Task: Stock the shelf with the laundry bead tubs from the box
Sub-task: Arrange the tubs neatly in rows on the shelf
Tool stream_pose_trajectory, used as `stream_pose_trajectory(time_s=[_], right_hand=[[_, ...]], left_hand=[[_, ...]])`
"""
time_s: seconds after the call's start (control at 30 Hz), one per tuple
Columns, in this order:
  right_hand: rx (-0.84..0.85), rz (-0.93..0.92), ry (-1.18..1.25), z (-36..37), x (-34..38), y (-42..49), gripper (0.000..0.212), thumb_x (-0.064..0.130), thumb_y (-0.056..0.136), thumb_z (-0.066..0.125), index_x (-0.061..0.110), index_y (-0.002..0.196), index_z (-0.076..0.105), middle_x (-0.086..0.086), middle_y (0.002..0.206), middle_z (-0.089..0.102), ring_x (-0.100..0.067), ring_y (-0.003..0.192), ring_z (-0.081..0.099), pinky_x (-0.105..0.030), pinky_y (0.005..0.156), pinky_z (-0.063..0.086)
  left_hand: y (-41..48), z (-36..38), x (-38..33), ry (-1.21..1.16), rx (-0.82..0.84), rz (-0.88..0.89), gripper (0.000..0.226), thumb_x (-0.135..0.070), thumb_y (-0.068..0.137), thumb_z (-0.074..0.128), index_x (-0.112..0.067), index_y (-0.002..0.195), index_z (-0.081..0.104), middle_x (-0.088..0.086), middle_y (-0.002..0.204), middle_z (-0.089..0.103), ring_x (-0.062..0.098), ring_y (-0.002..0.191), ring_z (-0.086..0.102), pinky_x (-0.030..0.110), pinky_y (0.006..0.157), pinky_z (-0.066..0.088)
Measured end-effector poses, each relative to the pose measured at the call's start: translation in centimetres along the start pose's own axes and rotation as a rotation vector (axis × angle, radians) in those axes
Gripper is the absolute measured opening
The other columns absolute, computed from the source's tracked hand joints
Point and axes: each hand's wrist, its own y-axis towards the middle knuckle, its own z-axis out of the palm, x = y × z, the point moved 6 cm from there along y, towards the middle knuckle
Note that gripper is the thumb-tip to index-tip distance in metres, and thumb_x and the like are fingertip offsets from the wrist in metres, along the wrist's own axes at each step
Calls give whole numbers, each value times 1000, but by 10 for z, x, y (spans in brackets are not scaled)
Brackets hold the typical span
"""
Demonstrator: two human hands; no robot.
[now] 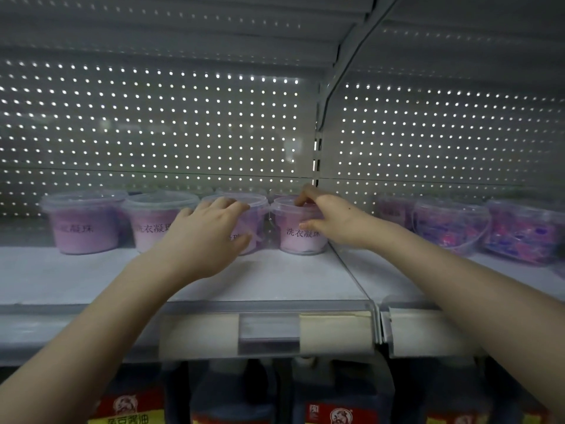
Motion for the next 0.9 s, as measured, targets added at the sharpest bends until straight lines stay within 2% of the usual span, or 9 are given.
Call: stream_pose_trajectory(time_s=[0.2, 0.3, 0.37, 0.43, 0.6, 0.67, 0.9], right_hand=[[-25, 19, -7, -3, -2, -5, 42, 19, 84, 69, 20, 122, 50, -3, 126, 56, -19, 118, 49, -22, 83, 33], [-101, 31, -8, -15, -9, -15, 50, 20, 82, 72, 23, 127, 50, 3, 130, 55, -15, 123, 48, -23, 92, 36], [-159, 35, -23, -26, -17, -26, 48, 21, 82, 71, 22, 126, 52, 5, 131, 55, -14, 124, 48, -27, 101, 37], [-195, 55, -52, -37, -30, -38, 44, 23, 83, 70, 22, 124, 53, 5, 130, 56, -15, 121, 51, -30, 101, 39], [-232, 147, -143, -58, -76, -65, 39, 29, 84, 68, 25, 121, 54, 1, 127, 58, -20, 117, 53, -39, 100, 43], [-243, 181, -200, -67, -91, -73, 38, 29, 85, 67, 23, 121, 56, -1, 125, 59, -22, 117, 54, -38, 100, 43], [-216, 401, -380, -103, -157, -100, 45, 24, 85, 62, 20, 128, 51, -6, 133, 54, -28, 123, 50, -42, 101, 41]], left_hand=[[-3, -3, -7, -20, -9, 30, 56, -46, 94, 39, -28, 145, 26, -4, 152, 27, 21, 137, 29, 40, 108, 27], [-3, -8, -21, -34, -52, 77, 54, -45, 94, 39, -28, 144, 28, -5, 152, 27, 20, 137, 30, 39, 108, 27], [-2, -10, -32, -44, -63, 110, 52, -44, 95, 39, -27, 143, 29, -6, 149, 30, 20, 135, 33, 38, 107, 28], [1, -8, -45, -44, -52, 139, 52, -44, 95, 39, -27, 143, 29, -6, 149, 31, 19, 134, 35, 39, 107, 28], [8, 0, -76, -41, -16, 191, 55, -47, 95, 37, -28, 145, 26, -4, 154, 24, 20, 139, 29, 40, 112, 23], [11, 0, -90, -42, -21, 210, 54, -47, 95, 37, -27, 145, 27, -4, 153, 25, 20, 139, 28, 39, 112, 23], [27, 3, -127, -54, -47, 233, 51, -47, 95, 38, -27, 141, 31, -5, 148, 32, 21, 132, 37, 38, 105, 30]])
